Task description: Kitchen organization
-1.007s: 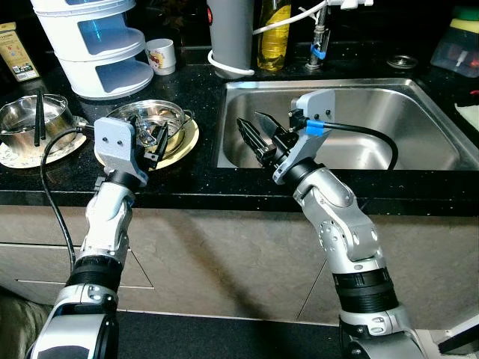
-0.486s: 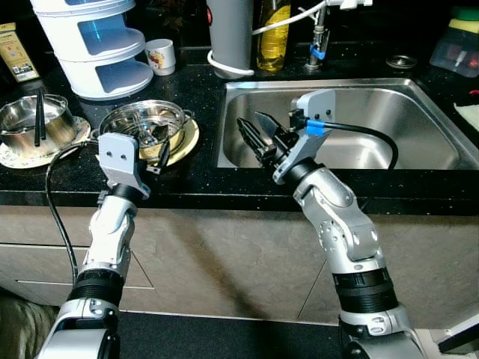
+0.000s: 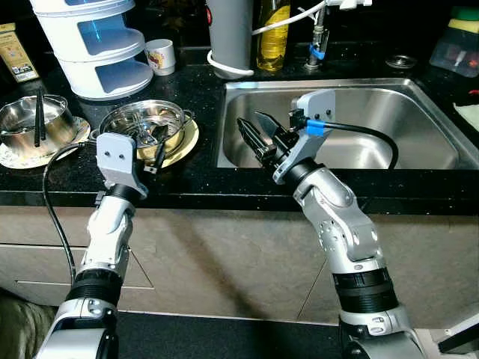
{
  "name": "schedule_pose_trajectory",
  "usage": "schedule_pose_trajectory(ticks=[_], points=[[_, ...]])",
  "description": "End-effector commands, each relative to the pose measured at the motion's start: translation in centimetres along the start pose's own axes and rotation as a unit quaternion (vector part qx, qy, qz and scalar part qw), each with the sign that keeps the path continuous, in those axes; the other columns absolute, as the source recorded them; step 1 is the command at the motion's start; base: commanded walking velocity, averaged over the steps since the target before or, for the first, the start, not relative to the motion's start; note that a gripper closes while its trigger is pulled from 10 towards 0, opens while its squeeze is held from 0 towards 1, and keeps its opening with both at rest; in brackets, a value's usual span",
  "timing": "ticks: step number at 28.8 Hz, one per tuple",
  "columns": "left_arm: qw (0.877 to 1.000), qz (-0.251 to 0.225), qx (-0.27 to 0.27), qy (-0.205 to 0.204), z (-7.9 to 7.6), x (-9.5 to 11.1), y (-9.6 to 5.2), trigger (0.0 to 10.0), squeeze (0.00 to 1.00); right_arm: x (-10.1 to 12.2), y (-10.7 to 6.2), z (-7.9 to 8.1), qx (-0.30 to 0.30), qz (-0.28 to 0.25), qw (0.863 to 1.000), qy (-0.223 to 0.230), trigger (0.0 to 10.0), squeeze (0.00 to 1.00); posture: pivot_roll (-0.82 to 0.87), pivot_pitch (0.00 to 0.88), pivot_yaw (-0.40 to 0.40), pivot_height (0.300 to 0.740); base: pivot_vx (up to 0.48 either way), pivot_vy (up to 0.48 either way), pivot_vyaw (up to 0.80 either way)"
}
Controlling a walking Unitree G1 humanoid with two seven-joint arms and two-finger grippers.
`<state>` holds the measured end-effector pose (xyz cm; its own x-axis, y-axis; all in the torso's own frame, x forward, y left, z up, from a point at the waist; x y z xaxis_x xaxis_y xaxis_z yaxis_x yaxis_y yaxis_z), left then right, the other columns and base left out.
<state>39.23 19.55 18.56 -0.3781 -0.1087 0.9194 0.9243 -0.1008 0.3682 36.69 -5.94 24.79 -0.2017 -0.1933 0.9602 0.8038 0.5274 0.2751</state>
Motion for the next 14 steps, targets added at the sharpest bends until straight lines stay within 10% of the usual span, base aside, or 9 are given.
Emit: schedule_pose_trajectory(ticks=[1, 4, 7, 8, 10, 13, 14], points=[[0.999, 0.031, 0.009, 0.012, 0.69, -1.14, -0.23, 0.0, 0.0, -0.19, -0.01, 0.25, 0.002, 0.004, 1.0, 0.003, 10.0, 0.0, -0.04, 0.001, 0.004, 0.74, 0.0, 0.0, 0.0], [0.999, 0.034, 0.01, 0.018, 0.84, -1.13, -0.02, 0.0, 0.0, -0.21, -0.01, 0.24, 0.002, 0.004, 1.0, 0.003, 10.0, 0.0, -0.04, 0.001, 0.004, 0.74, 0.0, 0.0, 0.0], [0.999, 0.036, 0.012, 0.025, 1.0, -1.04, 0.22, 8.3, 0.0, -0.27, -0.02, 0.2, 0.001, 0.005, 1.0, 0.004, 10.0, 0.0, -0.04, 0.001, 0.004, 0.74, 0.0, 0.0, 0.0], [0.999, 0.036, 0.013, 0.026, 1.06, -1.0, 0.29, 9.9, 0.0, -0.28, -0.03, 0.19, 0.001, 0.006, 1.0, 0.004, 10.0, 0.0, -0.04, 0.001, 0.004, 0.74, 0.0, 0.0, 0.0], [0.999, 0.035, 0.014, 0.027, 1.19, -0.92, 0.38, 10.0, 0.0, -0.27, -0.03, 0.21, 0.0, 0.006, 1.0, 0.004, 10.0, 0.0, -0.04, 0.005, 0.006, 0.74, 0.0, 0.0, 0.0], [0.999, 0.034, 0.014, 0.028, 1.3, -0.81, 0.44, 8.5, 0.0, -0.25, -0.04, 0.23, 0.0, 0.005, 1.0, 0.004, 10.0, 0.0, -0.04, 0.005, 0.006, 0.74, 0.0, 0.0, 0.0], [0.999, 0.033, 0.014, 0.029, 1.32, -0.78, 0.46, 0.4, 0.0, -0.25, -0.04, 0.23, 0.0, 0.005, 1.0, 0.004, 10.0, 0.0, -0.04, 0.005, 0.007, 0.74, 0.0, 0.0, 0.0]])
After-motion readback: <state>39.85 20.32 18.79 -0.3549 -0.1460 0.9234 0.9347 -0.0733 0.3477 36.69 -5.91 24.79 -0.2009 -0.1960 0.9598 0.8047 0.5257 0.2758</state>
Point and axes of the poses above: a point about 5 cm out from each wrist's last joint towards the gripper, its own y axis pointing out of the wrist towards the gripper, its own x axis along the axis of the wrist's last joint, z = x × y, the point moved 5 cm from there along y, pointing out of the wrist towards the gripper
